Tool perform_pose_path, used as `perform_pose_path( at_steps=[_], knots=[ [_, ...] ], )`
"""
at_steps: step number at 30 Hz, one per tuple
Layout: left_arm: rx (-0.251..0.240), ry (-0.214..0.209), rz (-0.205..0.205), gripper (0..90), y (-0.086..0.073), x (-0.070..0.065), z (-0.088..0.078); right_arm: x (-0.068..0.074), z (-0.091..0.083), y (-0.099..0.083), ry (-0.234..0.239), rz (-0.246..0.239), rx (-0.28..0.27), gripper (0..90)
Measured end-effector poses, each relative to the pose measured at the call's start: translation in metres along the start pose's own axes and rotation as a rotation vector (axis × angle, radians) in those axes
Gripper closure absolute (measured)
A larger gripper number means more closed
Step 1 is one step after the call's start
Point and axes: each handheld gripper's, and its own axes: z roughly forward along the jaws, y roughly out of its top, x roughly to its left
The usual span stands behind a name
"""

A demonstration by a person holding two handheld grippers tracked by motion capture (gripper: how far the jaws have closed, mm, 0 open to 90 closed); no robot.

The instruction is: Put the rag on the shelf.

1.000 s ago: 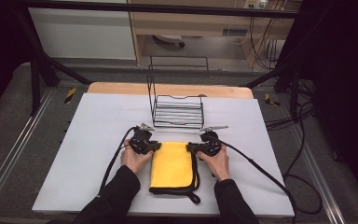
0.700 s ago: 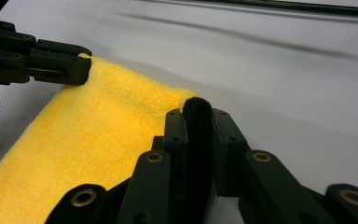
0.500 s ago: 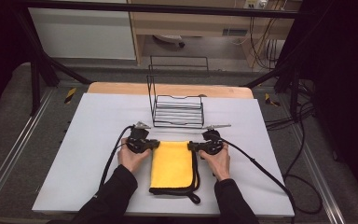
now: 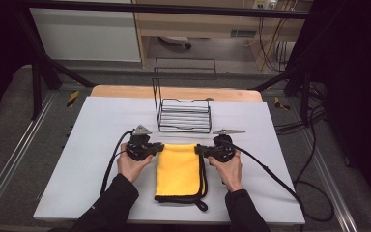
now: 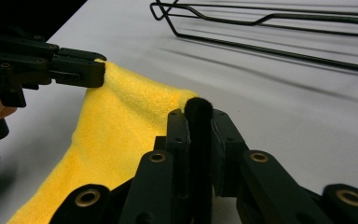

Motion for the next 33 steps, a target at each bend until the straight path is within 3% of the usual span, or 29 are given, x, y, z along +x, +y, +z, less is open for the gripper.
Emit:
perform_pose_path(
  at_steps=[21, 33],
  knots=[
    [-0.120, -0.002, 0.064, 82.3, 0.008, -0.022, -0.034, 0.017, -0.030, 0.002, 0.016, -0.065, -0.104, 80.2],
    [-0.220, -0.003, 0.099, 82.3, 0.021, -0.034, -0.055, 0.032, -0.055, 0.011, 0.012, -0.124, -0.215, 80.2]
  ],
)
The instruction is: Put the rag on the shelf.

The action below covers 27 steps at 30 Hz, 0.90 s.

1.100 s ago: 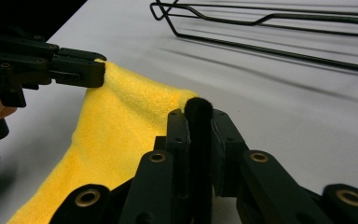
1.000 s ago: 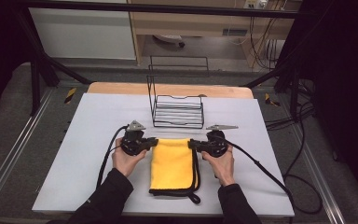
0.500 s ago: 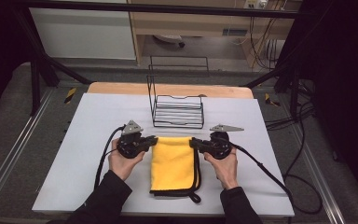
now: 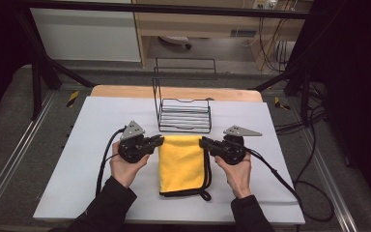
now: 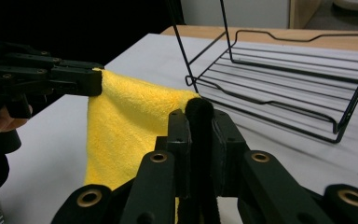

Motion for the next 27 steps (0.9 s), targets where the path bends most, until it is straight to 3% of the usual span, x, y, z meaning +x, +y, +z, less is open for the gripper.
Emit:
perform_pose_path(
  at_steps=[15, 27],
  knots=[
    [-0.104, 0.002, 0.034, 82.3, 0.025, -0.010, -0.016, 0.016, -0.023, 0.026, -0.021, -0.073, -0.122, 80.4],
    [-0.200, 0.012, 0.057, 82.3, 0.042, -0.018, -0.024, 0.019, -0.034, 0.039, -0.034, -0.109, -0.206, 80.4]
  ],
)
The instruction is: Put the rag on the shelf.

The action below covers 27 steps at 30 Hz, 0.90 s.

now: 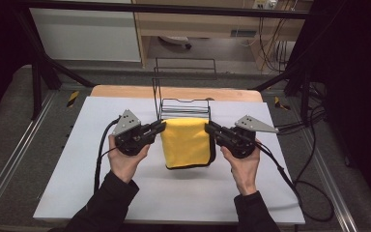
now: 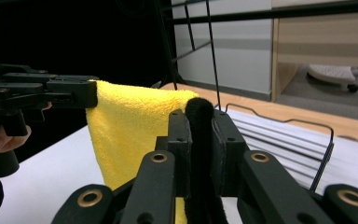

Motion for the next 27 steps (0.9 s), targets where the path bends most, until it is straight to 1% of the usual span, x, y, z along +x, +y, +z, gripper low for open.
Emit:
perform_pose_path(
  at_steps=[4, 7, 8, 9, 11, 13, 14, 16, 19, 21, 25, 27],
  knots=[
    [-0.034, 0.003, 0.004, 82.3, 0.005, -0.001, -0.001, 0.001, -0.003, 0.005, 0.000, -0.007, -0.031, 80.4],
    [-0.062, 0.008, 0.005, 82.3, 0.008, -0.002, -0.001, 0.003, -0.004, 0.010, -0.002, -0.022, -0.066, 80.4],
    [-0.072, 0.011, 0.010, 82.3, 0.009, -0.002, -0.002, 0.003, -0.004, 0.010, -0.002, -0.022, -0.066, 80.4],
    [-0.087, 0.016, 0.015, 82.3, 0.011, -0.003, -0.002, 0.004, -0.005, 0.013, -0.004, -0.031, -0.090, 80.4],
    [-0.106, 0.021, 0.021, 82.3, 0.014, -0.004, -0.003, 0.005, -0.005, 0.014, -0.005, -0.034, -0.097, 80.4],
    [-0.126, 0.022, 0.022, 82.3, 0.017, -0.004, -0.004, 0.006, -0.006, 0.017, -0.007, -0.039, -0.117, 80.4],
    [-0.136, 0.023, 0.025, 82.3, 0.018, -0.004, -0.005, 0.007, -0.007, 0.020, -0.005, -0.043, -0.137, 80.5],
    [-0.148, 0.023, 0.025, 82.3, 0.022, -0.003, -0.006, 0.008, -0.008, 0.022, -0.006, -0.045, -0.143, 80.5],
    [-0.166, 0.026, 0.022, 82.3, 0.029, -0.003, -0.006, 0.010, -0.009, 0.027, -0.012, -0.060, -0.168, 80.4],
    [-0.179, 0.029, 0.027, 82.3, 0.034, -0.002, -0.006, 0.012, -0.009, 0.031, -0.018, -0.067, -0.187, 80.4],
    [-0.204, 0.032, 0.026, 82.3, 0.041, -0.001, -0.006, 0.013, -0.008, 0.039, -0.024, -0.067, -0.217, 80.5],
    [-0.223, 0.035, 0.026, 82.3, 0.045, -0.001, -0.006, 0.014, -0.008, 0.042, -0.029, -0.074, -0.232, 80.5]
  ],
)
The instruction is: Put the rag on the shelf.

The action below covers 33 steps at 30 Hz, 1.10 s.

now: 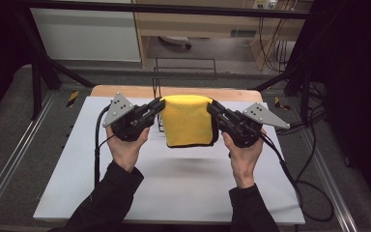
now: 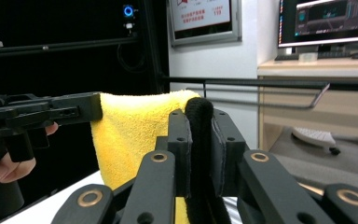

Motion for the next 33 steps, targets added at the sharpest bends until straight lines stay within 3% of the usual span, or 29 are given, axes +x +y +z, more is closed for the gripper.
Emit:
perform_pose_path(
  at_steps=[12, 22, 33],
  knots=[
    [-0.073, 0.014, -0.003, 82.3, 0.021, 0.006, 0.004, 0.002, 0.011, 0.020, -0.017, -0.032, -0.070, 80.4],
    [-0.128, 0.035, -0.002, 82.3, 0.047, 0.011, 0.006, 0.008, 0.018, 0.043, -0.023, -0.051, -0.116, 80.5],
    [-0.182, 0.045, 0.025, 82.4, 0.074, 0.015, 0.011, 0.008, 0.029, 0.070, -0.048, -0.073, -0.169, 80.5]
  ],
)
